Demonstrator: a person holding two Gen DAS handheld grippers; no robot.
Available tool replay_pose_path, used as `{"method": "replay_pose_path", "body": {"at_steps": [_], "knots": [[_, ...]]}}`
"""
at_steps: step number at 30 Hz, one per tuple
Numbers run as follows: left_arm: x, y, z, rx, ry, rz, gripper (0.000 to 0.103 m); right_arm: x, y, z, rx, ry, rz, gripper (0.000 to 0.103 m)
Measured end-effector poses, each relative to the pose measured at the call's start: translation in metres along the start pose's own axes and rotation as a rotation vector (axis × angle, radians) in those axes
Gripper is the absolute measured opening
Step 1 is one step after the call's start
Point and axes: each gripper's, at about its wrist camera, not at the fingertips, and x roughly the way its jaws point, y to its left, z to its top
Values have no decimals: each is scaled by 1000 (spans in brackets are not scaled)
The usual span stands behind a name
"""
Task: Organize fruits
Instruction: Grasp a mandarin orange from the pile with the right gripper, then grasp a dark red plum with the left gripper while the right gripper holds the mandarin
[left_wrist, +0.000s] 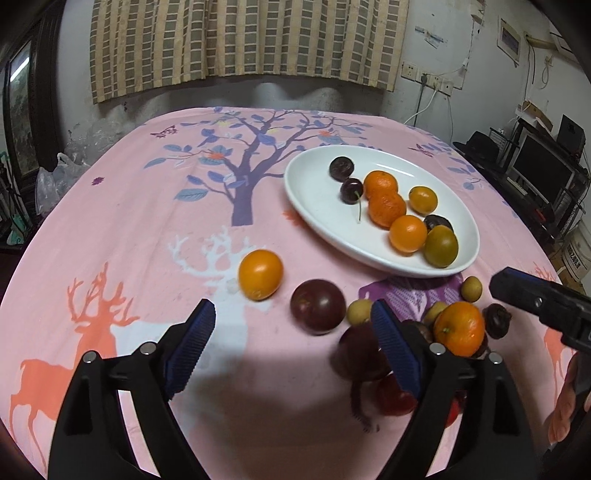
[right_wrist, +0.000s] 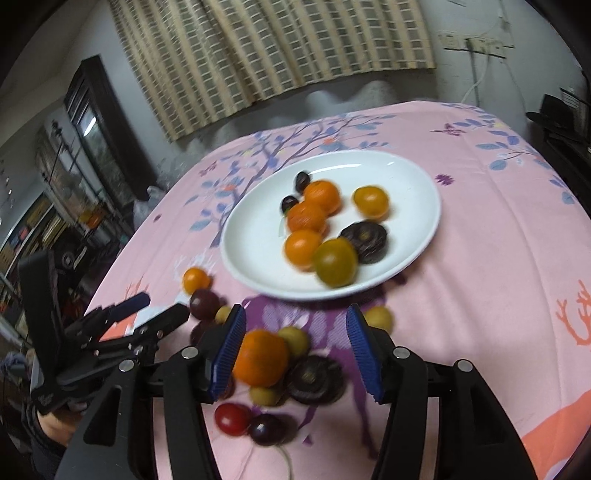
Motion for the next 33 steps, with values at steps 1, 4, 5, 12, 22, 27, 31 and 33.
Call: {"method": "replay_pose_path", "body": {"at_steps": [1,4,5,12,22,27,31,33], "knots": [[-1,3,-2,-5,0,4,85,0,4,-4,-13,6,6,57],[1,11,-4,-25,10,13,85,2,18,-14,-47,28,18,57],[2,13,-4,-34,17,12,85,5,23,-18,-62,39,16,57],[4,11,-7,-28,30,0,85,27,43,-31,-134,56,-63,41],[1,2,-11,-25,51,-50,86,-2,14,-18,-21,-7,-19,37],[-4,-15,-18,12,69,-109,86,-17,-4,-12,23,-39,-47,37],[-2,-29,-23,58,60,-107,86,-18,-10,-11,47,-37,-58,37],[3,-30,-23,52,64,-102,86,-16,-8,-12,41,-27,-51,37]]}}
